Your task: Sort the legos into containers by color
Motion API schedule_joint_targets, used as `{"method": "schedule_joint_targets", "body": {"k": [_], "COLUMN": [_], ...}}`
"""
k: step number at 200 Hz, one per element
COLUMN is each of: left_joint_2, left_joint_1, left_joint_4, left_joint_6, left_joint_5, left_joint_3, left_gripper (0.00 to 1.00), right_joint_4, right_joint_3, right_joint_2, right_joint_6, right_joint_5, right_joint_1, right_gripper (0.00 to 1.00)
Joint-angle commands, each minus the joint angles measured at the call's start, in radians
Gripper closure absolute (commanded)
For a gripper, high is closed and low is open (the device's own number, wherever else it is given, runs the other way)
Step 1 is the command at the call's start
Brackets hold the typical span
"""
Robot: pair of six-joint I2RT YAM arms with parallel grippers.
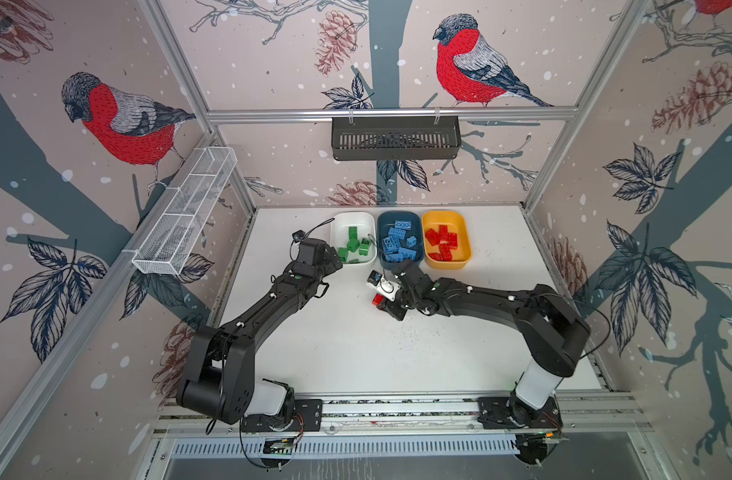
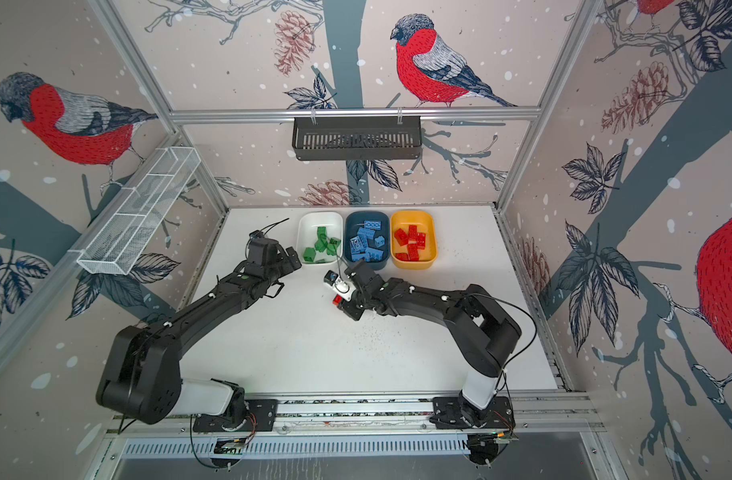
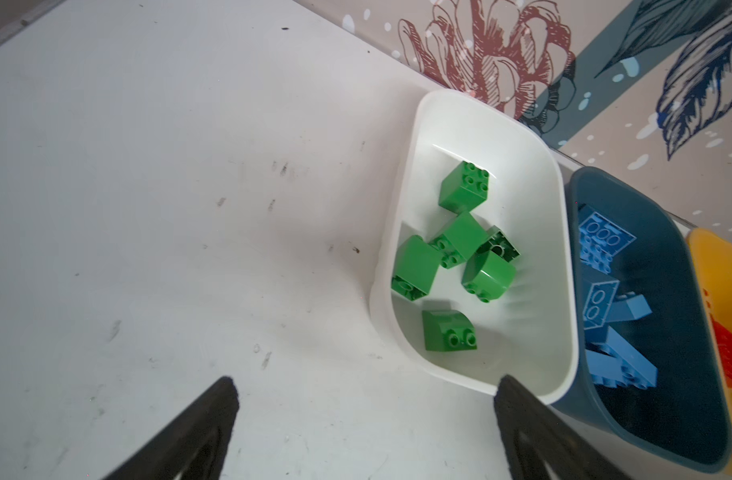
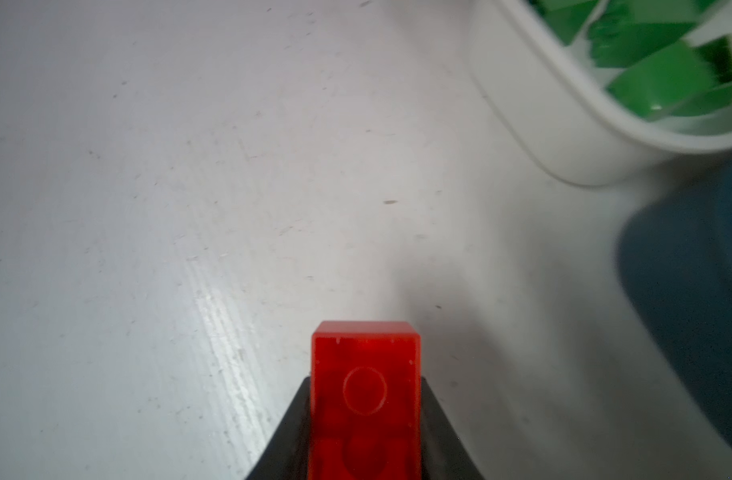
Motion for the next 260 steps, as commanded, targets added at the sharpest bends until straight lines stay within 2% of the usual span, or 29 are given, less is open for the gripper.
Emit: {"method": "schedule_joint_targets", "body": {"k": [1, 40, 69, 88, 99, 109, 116, 123, 133, 142, 150, 163, 196, 206, 231, 246, 260], "left_joint_2": [0.014, 0.085, 0.13, 0.146, 0.143, 0.134, 0.126, 0.114, 0.093, 0.072, 0.049, 0.012, -0.069, -0.075, -0.029, 0.03, 0.084], "left_joint_1": [-0.042, -0.106, -0.12, -0.121, -0.121, -0.122, -0.12, -0.12, -0.118, -0.116, -0.115, -0.09, 0.065, 0.112, 0.195, 0.233, 0.241], "left_joint_4": [0.135, 0.288, 0.346, 0.338, 0.321, 0.301, 0.286, 0.274, 0.258, 0.248, 0.243, 0.246, 0.353, 0.413, 0.528, 0.608, 0.785], "left_joint_6": [0.048, 0.16, 0.2, 0.211, 0.219, 0.232, 0.24, 0.251, 0.268, 0.266, 0.254, 0.272, 0.287, 0.303, 0.352, 0.396, 0.479], "left_joint_5": [0.141, 0.418, 0.586, 0.609, 0.575, 0.538, 0.503, 0.462, 0.383, 0.268, 0.115, -0.058, -0.305, -0.35, -0.379, -0.311, -0.241], "left_joint_3": [0.001, 0.038, 0.072, 0.089, 0.094, 0.096, 0.097, 0.095, 0.087, 0.073, 0.057, 0.022, -0.129, -0.189, -0.286, -0.315, -0.371], "left_gripper": [0.03, 0.03, 0.03, 0.03, 0.03, 0.03, 0.03, 0.03, 0.03, 0.03, 0.03, 0.03, 0.03, 0.03, 0.03, 0.03, 0.03], "right_joint_4": [0.146, 0.233, 0.171, 0.097, 0.06, 0.041, 0.046, 0.067, 0.106, 0.159, 0.218, 0.323, 0.535, 0.578, 0.648, 0.748, 0.954], "right_joint_3": [-0.052, -0.067, 0.026, 0.122, 0.169, 0.193, 0.194, 0.18, 0.138, 0.084, 0.026, -0.079, -0.368, -0.443, -0.555, -0.615, -0.699], "right_joint_2": [-0.078, -0.11, -0.018, 0.066, 0.103, 0.117, 0.108, 0.087, 0.04, -0.013, -0.071, -0.163, -0.334, -0.359, -0.356, -0.33, -0.306], "right_joint_6": [0.114, 0.312, 0.401, 0.417, 0.415, 0.408, 0.402, 0.399, 0.396, 0.397, 0.404, 0.416, 0.411, 0.421, 0.395, 0.374, 0.347], "right_joint_5": [0.027, 0.124, 0.2, 0.223, 0.211, 0.209, 0.215, 0.229, 0.257, 0.297, 0.331, 0.394, 0.693, 0.74, 0.668, 0.569, 0.432], "right_joint_1": [-0.089, -0.345, -0.45, -0.48, -0.488, -0.488, -0.487, -0.489, -0.491, -0.499, -0.509, -0.539, -0.632, -0.673, -0.774, -0.812, -0.839], "right_gripper": [0.71, 0.71, 0.7, 0.66, 0.56, 0.43, 0.29, 0.22, 0.16, 0.0, 0.01, 0.0, 0.0, 0.0, 0.0, 0.0, 0.01]}}
